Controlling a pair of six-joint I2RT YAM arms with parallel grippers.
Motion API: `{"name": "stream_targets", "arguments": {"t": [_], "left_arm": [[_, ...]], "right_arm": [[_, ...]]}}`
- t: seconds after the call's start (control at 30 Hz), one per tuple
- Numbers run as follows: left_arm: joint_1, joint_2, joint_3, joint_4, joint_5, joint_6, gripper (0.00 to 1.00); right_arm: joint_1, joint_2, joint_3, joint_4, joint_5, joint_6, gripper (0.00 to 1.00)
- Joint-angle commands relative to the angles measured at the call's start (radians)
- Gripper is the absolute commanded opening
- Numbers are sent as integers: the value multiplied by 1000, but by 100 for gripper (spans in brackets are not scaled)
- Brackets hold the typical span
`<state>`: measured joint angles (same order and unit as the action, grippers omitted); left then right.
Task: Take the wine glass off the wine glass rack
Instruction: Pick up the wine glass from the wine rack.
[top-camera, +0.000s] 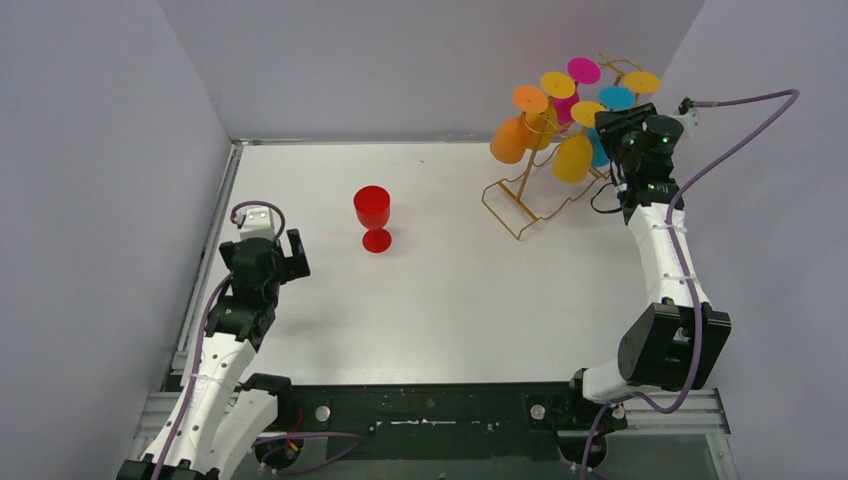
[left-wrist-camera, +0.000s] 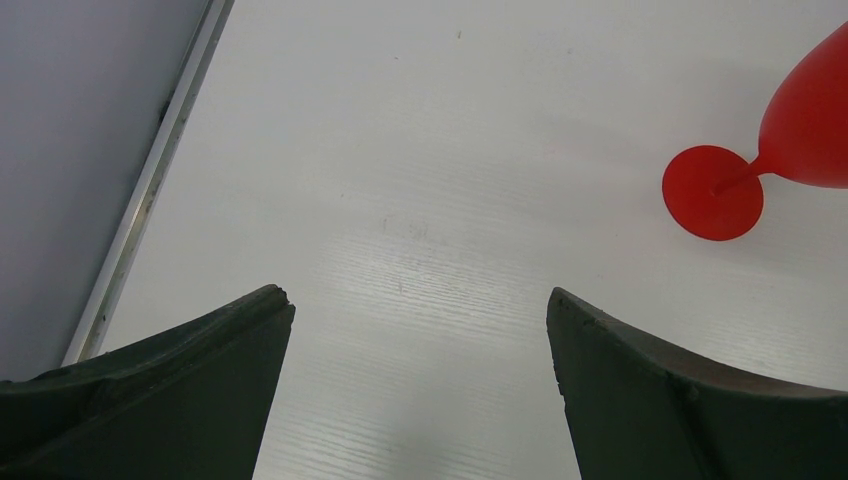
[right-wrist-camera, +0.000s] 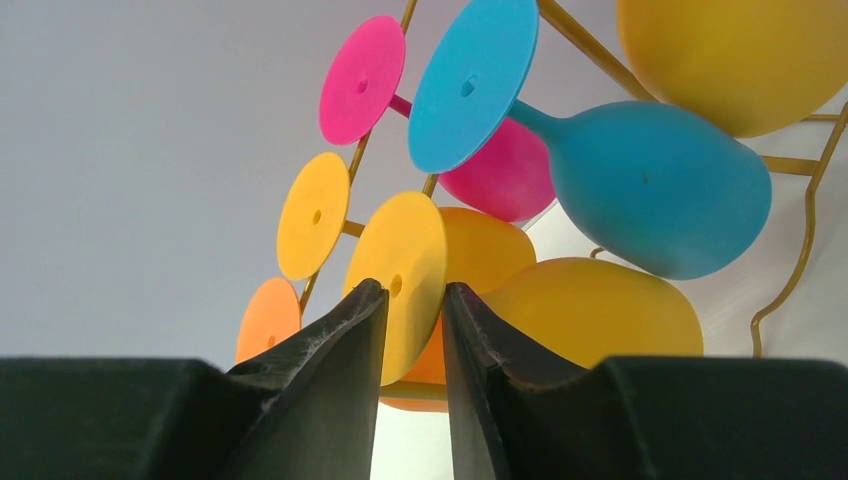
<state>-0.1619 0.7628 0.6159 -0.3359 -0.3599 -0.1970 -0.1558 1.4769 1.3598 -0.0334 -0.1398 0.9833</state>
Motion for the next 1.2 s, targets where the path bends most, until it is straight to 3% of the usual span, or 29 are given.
{"name": "stream_targets", "arguments": {"t": [0.0,0.63,1.0,1.17], "left_arm": [[2,-11,2,58,11,19,97],[2,-11,1,52,4,21,97],[1,-14,2,50,7,21,97],[1,-16,0,51,6,21,97]], "right_arm": [[-1,-65,-9,36,-2,9,29],[-2,-74,-11,14,-22,14,16],[-11,-109,-15,20,-21,47,0],[-18,-118,-26,26,-34,75,0]]}}
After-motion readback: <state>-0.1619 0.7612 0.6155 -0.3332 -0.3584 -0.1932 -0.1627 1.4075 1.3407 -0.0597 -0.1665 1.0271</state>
